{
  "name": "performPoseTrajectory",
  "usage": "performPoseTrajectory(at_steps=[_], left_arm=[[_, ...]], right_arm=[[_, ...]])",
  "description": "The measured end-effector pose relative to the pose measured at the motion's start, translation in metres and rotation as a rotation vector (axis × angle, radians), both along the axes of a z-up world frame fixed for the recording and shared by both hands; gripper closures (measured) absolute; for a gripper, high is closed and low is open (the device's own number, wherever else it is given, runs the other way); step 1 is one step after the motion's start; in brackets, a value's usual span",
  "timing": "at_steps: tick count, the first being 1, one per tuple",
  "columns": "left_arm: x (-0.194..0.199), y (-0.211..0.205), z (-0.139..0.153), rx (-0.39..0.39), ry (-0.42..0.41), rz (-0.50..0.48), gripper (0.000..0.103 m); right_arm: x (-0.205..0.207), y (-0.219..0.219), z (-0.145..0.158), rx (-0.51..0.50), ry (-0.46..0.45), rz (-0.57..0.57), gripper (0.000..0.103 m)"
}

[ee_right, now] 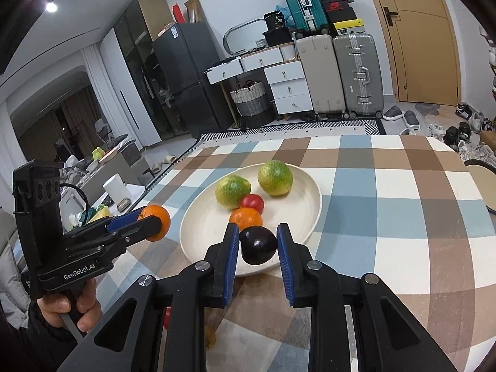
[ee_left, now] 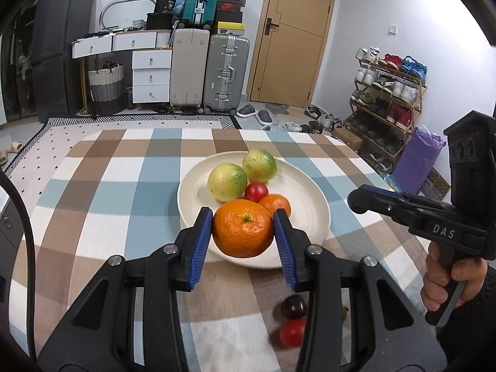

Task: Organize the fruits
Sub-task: 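Carry the orange and the dark plum over the cream plate with both grippers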

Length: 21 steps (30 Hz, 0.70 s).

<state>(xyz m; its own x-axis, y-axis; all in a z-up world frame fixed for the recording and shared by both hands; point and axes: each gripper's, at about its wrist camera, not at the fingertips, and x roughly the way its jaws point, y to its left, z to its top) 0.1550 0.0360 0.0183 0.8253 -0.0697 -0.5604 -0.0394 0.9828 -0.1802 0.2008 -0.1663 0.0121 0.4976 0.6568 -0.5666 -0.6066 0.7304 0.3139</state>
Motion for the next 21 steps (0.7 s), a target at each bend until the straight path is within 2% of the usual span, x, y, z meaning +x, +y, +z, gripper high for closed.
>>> performPoseTrajectory(at_steps=[7,12,21], left_arm=[[0.02,0.003,-0.001,0.012,-0.007,0.016,0.065],[0.034,0.01,-0.007,-0.007,-0.009,0.029,0.065],[0.044,0.017,-0.026,-0.014,0.009,0.058,0.065]], right_arm=[[0.016,0.005,0.001,0.01,-0.002,-0.027,0.077],[0.026,0.011,-0.001,0.003,-0.009,-0.036,0.077],[0.041,0.02,-0.023,-0.003,0.029,-0.048,0.077]])
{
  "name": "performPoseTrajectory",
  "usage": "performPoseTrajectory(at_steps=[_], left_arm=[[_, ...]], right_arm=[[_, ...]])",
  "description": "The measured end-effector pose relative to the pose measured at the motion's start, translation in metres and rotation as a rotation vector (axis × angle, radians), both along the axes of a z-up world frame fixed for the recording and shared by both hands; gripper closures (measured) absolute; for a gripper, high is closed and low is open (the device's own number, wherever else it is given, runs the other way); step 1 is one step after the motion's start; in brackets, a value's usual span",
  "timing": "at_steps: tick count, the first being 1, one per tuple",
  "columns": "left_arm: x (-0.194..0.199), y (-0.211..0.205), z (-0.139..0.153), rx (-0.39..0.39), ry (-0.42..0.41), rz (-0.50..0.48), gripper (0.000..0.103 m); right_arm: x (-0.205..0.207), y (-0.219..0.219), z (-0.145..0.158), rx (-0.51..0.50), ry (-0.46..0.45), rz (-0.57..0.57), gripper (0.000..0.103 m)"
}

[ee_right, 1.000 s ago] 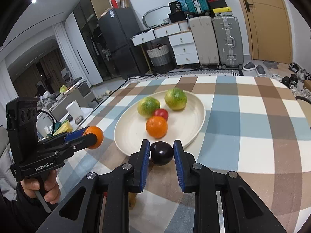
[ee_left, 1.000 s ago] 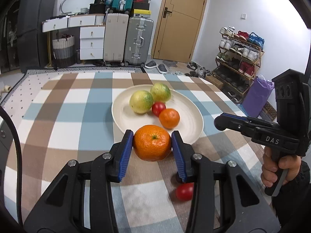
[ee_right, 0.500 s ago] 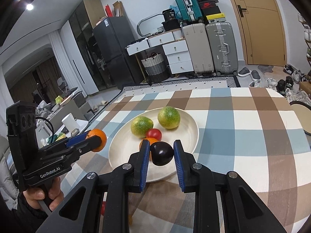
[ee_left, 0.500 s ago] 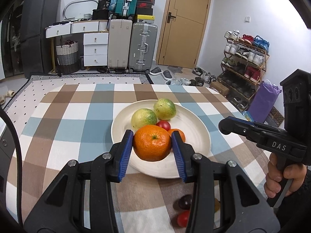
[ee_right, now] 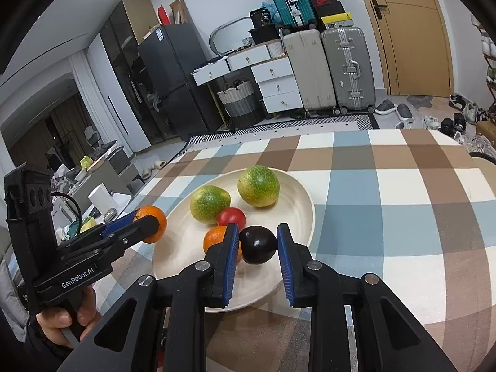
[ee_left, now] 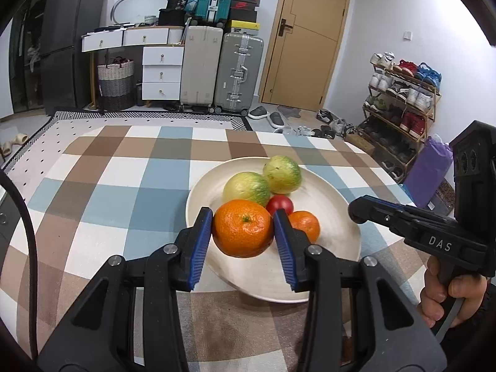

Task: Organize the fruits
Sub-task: 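Carry the orange and the dark plum over the cream plate with both grippers, then open both grippers to drop the orange and plum onto the plate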

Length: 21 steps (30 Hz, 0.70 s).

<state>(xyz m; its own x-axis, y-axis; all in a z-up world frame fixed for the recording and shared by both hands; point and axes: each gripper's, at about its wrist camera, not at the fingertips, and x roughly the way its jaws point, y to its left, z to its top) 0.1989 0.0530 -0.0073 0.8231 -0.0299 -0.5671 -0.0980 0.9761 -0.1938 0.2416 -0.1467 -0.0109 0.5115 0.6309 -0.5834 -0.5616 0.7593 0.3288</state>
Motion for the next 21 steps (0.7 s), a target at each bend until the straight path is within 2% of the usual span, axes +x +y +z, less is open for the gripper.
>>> performPoseTrajectory(at_steps=[11,19,21], left_arm=[[0.006,-0.009,-0.011,0.029,0.027,-0.02,0.065],[0.005,-0.016,-0.009,0.06,0.015,-0.029,0.065],[0.003,-0.016,-0.008,0.058,0.003,-0.037,0.062]], right_arm=[[0.01,0.01,-0.015,-0.027,0.03,-0.001,0.077],[0.012,0.011,-0.016,-0.023,0.041,-0.013,0.077],[0.013,0.01,-0.016,-0.017,0.045,-0.014,0.077]])
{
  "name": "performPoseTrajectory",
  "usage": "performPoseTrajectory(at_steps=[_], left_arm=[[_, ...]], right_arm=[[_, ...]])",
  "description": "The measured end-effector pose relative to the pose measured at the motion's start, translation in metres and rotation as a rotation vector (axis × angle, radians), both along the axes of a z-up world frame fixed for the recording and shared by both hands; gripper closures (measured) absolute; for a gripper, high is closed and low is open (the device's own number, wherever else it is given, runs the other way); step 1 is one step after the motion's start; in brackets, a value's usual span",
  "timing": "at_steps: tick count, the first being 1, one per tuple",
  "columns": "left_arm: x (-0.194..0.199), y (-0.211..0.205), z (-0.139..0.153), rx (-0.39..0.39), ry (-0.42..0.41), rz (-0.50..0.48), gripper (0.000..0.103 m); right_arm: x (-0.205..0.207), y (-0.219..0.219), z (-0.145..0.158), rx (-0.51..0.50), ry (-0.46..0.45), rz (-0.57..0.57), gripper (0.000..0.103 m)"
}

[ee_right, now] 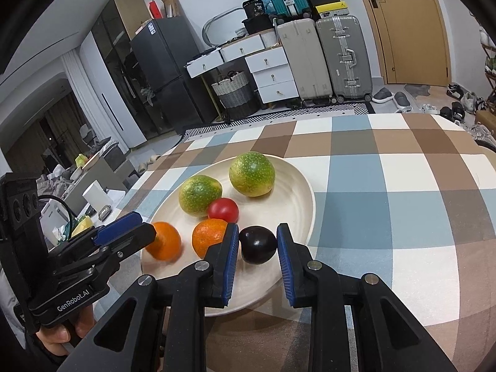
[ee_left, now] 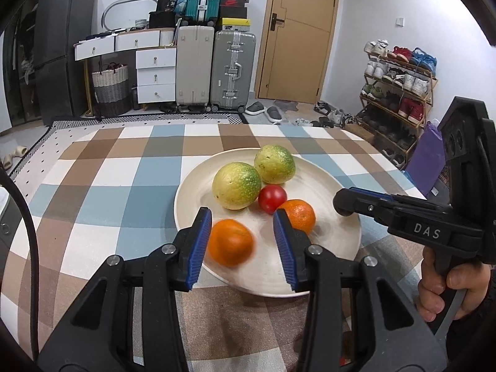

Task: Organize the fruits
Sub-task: 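Open both grippers to drop the orange and plum onto the plate, then move left gripper toward the red tomato while right gripper reaches the small brown pear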

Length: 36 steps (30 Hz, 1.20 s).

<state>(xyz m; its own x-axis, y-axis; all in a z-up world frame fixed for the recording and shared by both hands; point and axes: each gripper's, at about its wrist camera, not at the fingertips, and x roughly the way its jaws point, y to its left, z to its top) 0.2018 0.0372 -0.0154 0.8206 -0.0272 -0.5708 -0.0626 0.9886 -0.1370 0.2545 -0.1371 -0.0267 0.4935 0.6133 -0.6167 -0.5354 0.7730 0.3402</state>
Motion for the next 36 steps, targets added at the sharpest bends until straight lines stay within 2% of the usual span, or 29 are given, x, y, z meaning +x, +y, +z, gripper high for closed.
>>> performPoseTrajectory(at_steps=[1,3,4,5,6,9,16,18,20,21,23,26,36], left_arm=[[-0.001,0.0,0.001,-0.001,-0.004,0.0,0.059],[-0.004,0.001,0.001,-0.002,-0.009,0.007,0.041],[-0.005,0.001,0.002,-0.001,-0.016,0.011,0.037],[-0.008,0.001,0.003,0.003,-0.028,0.016,0.029],[-0.01,0.0,0.005,0.006,-0.039,0.02,0.017],[-0.016,-0.001,0.006,0.021,-0.045,0.036,0.001],[-0.024,0.003,0.004,0.007,-0.028,0.055,0.001],[-0.027,0.004,0.003,0.001,-0.027,0.056,0.001],[-0.029,0.004,0.003,0.004,-0.03,0.059,0.001],[-0.031,0.003,0.004,0.007,-0.032,0.061,0.001],[-0.036,0.002,0.004,0.01,-0.031,0.063,0.001],[-0.046,0.001,0.004,0.01,-0.033,0.065,0.001],[-0.075,0.0,0.008,0.01,-0.048,0.083,0.001]], right_arm=[[-0.001,-0.001,0.001,0.0,-0.004,-0.006,0.076],[-0.003,-0.002,0.002,0.004,-0.01,-0.009,0.064],[-0.004,-0.003,0.003,0.008,-0.013,-0.008,0.062],[-0.006,-0.004,0.004,0.01,-0.02,-0.007,0.061],[-0.007,-0.004,0.005,0.007,-0.03,-0.011,0.058],[-0.01,-0.005,0.006,0.005,-0.039,-0.01,0.054],[-0.013,-0.007,0.002,-0.019,-0.017,0.006,0.05],[-0.015,-0.009,0.002,-0.019,-0.023,0.0,0.03],[-0.018,-0.012,0.004,-0.004,-0.035,0.0,0.018],[-0.02,-0.014,0.005,0.0,-0.046,-0.003,0.013],[-0.025,-0.015,0.007,-0.008,-0.068,-0.017,0.012],[-0.031,-0.017,0.008,-0.027,-0.078,-0.011,0.0],[-0.056,-0.029,0.011,-0.036,-0.109,0.007,0.0]])
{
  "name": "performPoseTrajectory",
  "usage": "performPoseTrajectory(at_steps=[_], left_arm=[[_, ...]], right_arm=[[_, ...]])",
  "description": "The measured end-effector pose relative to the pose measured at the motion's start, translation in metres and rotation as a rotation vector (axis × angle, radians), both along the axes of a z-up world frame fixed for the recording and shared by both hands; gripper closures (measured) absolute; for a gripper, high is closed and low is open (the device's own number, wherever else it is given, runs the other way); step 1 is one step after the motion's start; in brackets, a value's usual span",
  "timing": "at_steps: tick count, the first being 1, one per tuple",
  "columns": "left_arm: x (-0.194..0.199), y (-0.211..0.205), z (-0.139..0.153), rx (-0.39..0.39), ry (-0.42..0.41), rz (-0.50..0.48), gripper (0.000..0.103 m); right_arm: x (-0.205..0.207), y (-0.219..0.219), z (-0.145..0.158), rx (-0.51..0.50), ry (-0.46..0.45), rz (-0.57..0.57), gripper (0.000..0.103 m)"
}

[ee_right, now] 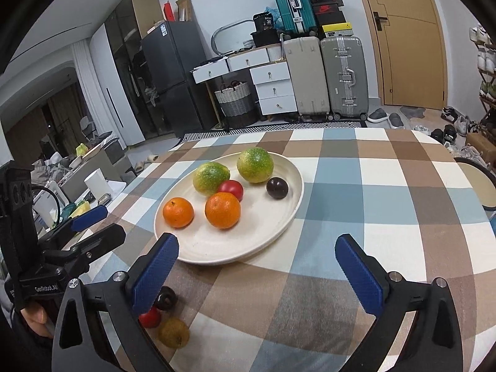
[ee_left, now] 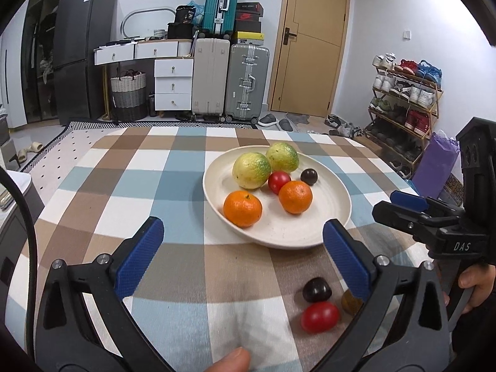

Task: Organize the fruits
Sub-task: 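Move left gripper toward the red tomato while right gripper reaches the small brown pear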

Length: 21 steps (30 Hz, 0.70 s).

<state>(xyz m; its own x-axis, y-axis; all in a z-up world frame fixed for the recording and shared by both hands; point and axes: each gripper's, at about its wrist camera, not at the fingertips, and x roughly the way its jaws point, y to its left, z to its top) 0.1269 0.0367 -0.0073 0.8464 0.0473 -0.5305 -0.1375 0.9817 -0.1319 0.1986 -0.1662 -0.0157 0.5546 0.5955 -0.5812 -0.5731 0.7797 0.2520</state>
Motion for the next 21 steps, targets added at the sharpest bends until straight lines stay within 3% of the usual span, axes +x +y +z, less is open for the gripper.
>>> performPoseTrajectory(at_steps=[21], left_arm=[[-0.057,-0.018,0.005,0.024,-0.011,0.003,0.001]], right_arm=[[-0.057,-0.012,-0.001,-0.083,-0.012,0.039,0.0]])
